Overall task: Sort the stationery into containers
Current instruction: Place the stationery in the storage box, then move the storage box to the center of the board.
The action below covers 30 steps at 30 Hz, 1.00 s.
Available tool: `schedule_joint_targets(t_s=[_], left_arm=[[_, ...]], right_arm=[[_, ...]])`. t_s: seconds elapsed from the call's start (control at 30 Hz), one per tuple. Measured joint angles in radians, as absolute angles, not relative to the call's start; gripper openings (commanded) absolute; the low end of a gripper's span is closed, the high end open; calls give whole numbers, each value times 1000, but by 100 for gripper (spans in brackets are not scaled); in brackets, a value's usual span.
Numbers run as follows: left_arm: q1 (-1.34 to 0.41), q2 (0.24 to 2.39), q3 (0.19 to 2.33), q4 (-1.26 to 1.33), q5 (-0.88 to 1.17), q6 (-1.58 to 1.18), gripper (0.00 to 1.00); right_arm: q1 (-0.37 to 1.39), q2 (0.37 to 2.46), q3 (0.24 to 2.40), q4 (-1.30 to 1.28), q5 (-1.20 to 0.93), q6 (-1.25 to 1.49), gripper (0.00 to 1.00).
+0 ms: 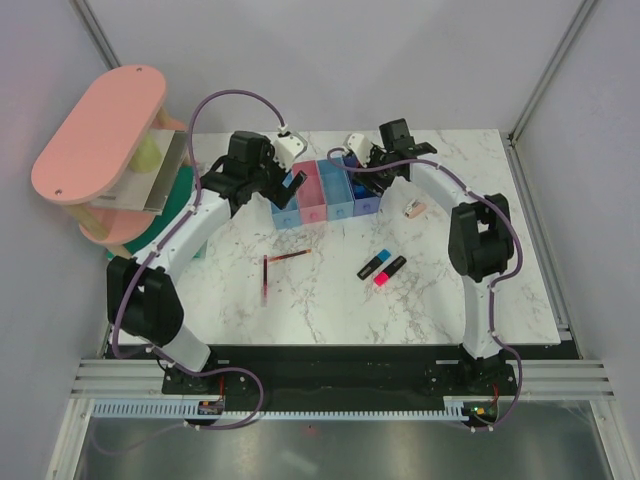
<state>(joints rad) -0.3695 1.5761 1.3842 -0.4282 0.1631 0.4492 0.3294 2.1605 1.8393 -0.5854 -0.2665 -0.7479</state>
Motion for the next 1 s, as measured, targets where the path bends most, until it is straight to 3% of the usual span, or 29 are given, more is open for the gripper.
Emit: schedule_joint_targets(t_s=[0.2, 0.33, 0.73, 1.0], left_arm=[[-347, 1683, 1394, -367, 46, 450, 100], [-310, 1803, 1408, -349, -46, 450, 100], [-245, 1905, 1430, -273, -192, 448, 100], [-230, 1901, 1421, -209, -168, 442, 100]], right_arm=[[316, 2133, 1853, -514, -244, -653, 74], [294, 2112, 1862, -432, -191, -581, 98], [252, 2143, 1883, -319, -72, -469, 98], [252, 2228, 1885, -315, -43, -447, 98]])
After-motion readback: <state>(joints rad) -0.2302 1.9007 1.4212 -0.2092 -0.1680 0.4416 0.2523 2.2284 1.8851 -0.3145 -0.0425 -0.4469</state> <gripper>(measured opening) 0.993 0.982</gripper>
